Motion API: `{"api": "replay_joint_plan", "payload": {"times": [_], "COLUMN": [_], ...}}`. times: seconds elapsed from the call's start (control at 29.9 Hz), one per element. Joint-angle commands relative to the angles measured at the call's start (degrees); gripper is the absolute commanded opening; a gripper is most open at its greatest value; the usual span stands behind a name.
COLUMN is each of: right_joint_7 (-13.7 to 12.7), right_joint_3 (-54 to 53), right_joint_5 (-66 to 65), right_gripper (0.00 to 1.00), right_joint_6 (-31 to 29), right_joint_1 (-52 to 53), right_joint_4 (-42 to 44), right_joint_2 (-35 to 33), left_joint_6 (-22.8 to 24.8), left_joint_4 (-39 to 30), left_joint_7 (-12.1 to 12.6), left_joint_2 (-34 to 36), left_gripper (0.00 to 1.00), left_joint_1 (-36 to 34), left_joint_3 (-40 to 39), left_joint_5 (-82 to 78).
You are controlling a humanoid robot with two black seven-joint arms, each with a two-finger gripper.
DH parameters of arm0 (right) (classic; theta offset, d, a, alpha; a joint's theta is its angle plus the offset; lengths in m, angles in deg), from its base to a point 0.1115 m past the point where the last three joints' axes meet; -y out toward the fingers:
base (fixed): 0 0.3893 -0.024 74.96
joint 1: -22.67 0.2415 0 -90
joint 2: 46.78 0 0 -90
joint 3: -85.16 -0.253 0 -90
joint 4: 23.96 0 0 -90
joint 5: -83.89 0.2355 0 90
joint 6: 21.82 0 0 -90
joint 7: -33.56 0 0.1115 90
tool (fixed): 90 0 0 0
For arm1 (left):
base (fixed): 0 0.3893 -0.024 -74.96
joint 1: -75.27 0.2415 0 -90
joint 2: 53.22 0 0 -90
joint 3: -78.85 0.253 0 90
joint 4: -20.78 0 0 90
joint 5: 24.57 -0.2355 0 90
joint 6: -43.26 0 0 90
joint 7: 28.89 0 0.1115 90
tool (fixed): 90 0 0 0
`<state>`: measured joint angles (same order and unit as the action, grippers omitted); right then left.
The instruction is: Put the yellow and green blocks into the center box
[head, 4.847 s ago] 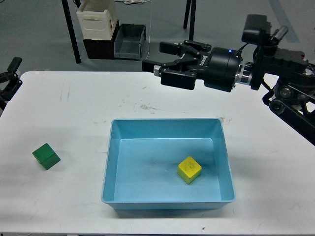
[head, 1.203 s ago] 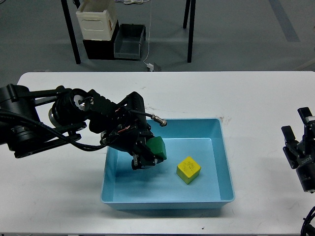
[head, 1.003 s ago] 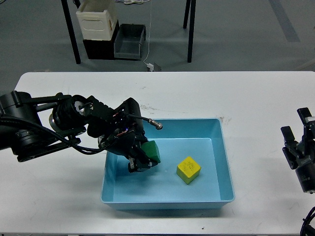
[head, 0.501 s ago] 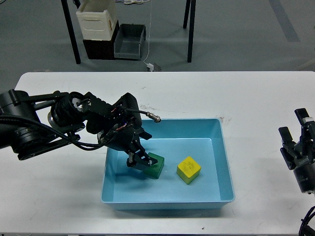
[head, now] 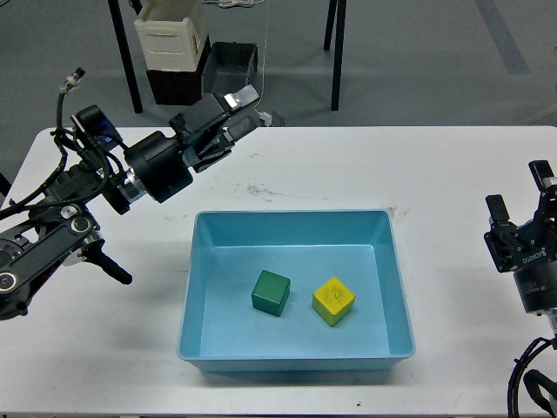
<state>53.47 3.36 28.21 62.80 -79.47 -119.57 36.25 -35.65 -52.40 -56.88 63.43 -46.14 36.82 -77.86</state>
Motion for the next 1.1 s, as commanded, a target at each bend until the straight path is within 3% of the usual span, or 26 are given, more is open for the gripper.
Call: {"api": "replay_joint_plan", "payload": {"times": [0.0, 0.13, 0.2, 0.3, 0.37, 0.53, 0.67, 0.77, 0.9, 1.07], "right_joint_7": [-2.59, -3.64, -6.62, -13.39, -15.68, -17.71, -17.89, -17.97, -18.24, -18.15], "right_joint_3": [0.33, -0.11, -0.64, -1.51, -2.57, -3.89, -4.94, -6.26, -6.96, -6.97], "right_joint_5": [14.25, 26.91, 33.32, 43.43, 49.23, 58.91, 61.91, 62.01, 63.32, 63.5], "right_gripper": [1.0, 1.0, 1.0, 1.0, 1.0, 1.0, 1.0, 1.0, 1.0, 1.0], "right_joint_6": [-2.16, -4.45, -5.77, -9.46, -10.34, -10.17, -10.17, -10.17, -10.61, -11.13], "right_joint_1": [0.72, 0.8, 0.72, 0.45, 0.54, 0.63, -0.16, -0.95, -1.92, -2.01], "right_joint_4": [0.16, 0.42, 0.51, 1.03, 2.17, 3.06, 2.62, 2.62, 2.18, 2.18], "right_joint_2": [0.11, -0.07, -0.07, 0.11, 0.81, 4.76, 6.97, 6.97, 6.97, 6.97], "left_joint_6": [-6.86, -6.26, -4.86, -3.97, -4.06, -0.2, 2.44, 2.8, 7.18, 7.89], "left_joint_4": [-2.58, -3.38, -3.38, -3.9, -5.22, -13.2, -19.98, -20.16, -20.43, -20.43], "left_joint_7": [-0.01, -0.01, -0.01, -0.01, -0.01, -0.01, -0.01, -0.01, -0.01, -0.01], "left_joint_2": [0.24, 1.73, 1.82, 2.09, 2.35, 1.74, 1.82, 1.47, -0.28, -0.9], "left_gripper": [1.0, 1.0, 1.0, 1.0, 1.0, 1.0, 1.0, 1.0, 1.0, 1.0], "left_joint_1": [3.54, 6.88, 8.81, 13.28, 16.62, 25.76, 30.43, 31.23, 33.34, 33.43], "left_joint_3": [-2.27, -4.29, -4.39, -4.39, -4.91, -8.78, -9.04, -9.66, -10.89, -11.5], "left_joint_5": [18.43, 42.07, 52.54, 61.36, 64.18, 72.43, 77.28, 80.87, 84.93, 84.93]}}
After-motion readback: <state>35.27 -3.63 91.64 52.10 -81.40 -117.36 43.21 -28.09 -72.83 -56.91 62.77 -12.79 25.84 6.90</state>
